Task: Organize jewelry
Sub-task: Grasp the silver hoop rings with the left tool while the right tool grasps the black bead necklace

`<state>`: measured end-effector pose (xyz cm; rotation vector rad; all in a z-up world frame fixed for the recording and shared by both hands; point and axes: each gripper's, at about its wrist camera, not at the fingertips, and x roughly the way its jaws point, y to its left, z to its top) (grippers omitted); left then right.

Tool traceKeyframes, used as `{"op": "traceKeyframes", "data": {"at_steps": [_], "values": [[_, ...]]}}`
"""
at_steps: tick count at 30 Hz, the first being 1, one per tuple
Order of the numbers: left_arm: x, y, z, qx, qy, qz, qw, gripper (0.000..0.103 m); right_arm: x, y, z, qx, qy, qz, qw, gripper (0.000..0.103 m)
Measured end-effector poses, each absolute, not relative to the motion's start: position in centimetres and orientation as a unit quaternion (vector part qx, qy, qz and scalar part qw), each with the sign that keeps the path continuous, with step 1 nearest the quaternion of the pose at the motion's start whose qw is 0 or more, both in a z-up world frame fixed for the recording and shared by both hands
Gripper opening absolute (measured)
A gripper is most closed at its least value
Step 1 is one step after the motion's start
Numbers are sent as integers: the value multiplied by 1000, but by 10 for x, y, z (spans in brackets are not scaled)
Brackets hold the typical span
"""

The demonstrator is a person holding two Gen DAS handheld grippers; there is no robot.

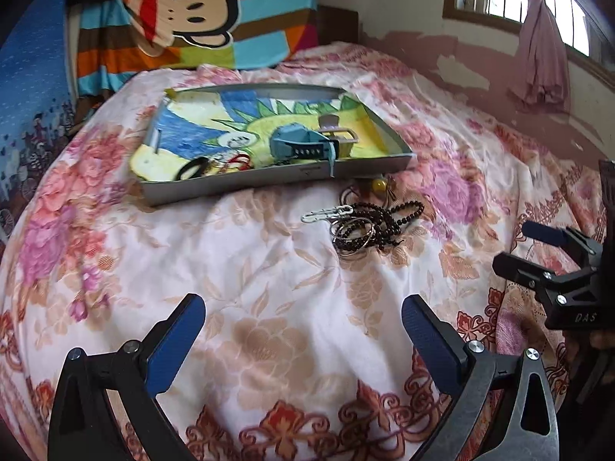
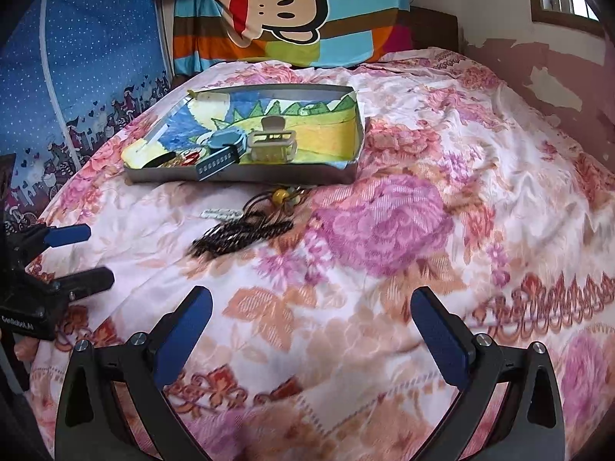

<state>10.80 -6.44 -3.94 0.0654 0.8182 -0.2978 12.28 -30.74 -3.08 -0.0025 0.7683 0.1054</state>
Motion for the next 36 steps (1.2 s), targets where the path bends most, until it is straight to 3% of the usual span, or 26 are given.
{"op": "traceKeyframes", "data": {"at_steps": [9,14,19,24,29,31,36], "values": [[137,-83,-45,53,422,-185,886,102,155,-316,-26,14,365,62,929,101],[145,-91,-42,60,419,-204,883,93,167,-313,-31,14,374,78,924,100],[154,-104,-49,81,430,-228,870,68,175,-314,-34,27,378,90,921,80],[170,-115,-58,86,448,-255,853,41,178,-307,-36,30,383,105,917,78],[180,-121,-65,89,456,-269,844,34,179,-305,-39,33,387,112,915,78],[183,-124,-68,95,459,-269,841,25,179,-305,-40,35,389,116,913,77],[190,-128,-76,106,466,-264,838,16,181,-297,-45,29,398,127,908,70]]}}
